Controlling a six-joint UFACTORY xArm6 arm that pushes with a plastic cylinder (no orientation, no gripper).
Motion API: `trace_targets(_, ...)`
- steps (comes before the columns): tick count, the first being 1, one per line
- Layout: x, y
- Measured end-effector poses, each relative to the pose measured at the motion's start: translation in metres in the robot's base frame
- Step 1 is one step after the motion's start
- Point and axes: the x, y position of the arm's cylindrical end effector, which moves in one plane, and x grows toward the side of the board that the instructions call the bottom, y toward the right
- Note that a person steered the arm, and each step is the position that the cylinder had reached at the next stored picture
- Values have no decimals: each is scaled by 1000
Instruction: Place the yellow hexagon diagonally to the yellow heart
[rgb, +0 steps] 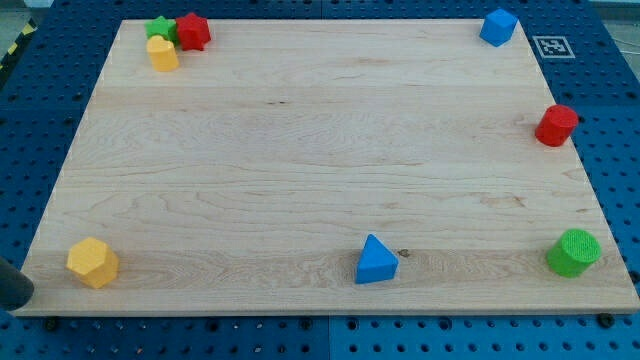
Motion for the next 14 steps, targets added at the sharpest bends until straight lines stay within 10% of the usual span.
trace_targets(3, 0, 71)
trace_targets(14, -27, 38)
